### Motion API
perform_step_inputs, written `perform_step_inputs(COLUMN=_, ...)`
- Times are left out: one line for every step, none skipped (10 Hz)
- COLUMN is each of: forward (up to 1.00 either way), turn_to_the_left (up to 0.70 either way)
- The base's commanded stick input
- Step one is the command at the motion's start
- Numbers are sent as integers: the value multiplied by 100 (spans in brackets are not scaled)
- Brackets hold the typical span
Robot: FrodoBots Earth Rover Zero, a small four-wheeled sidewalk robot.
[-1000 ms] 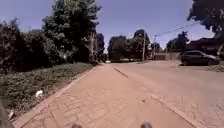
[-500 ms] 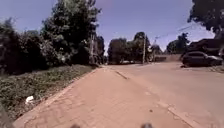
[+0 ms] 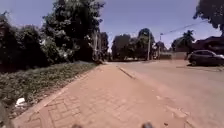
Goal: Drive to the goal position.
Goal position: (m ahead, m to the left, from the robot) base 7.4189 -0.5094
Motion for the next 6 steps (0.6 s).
perform_step_inputs(forward=70, turn_to_the_left=13)
perform_step_inputs(forward=70, turn_to_the_left=5)
perform_step_inputs(forward=70, turn_to_the_left=0)
perform_step_inputs(forward=70, turn_to_the_left=0)
perform_step_inputs(forward=70, turn_to_the_left=0)
perform_step_inputs(forward=70, turn_to_the_left=0)
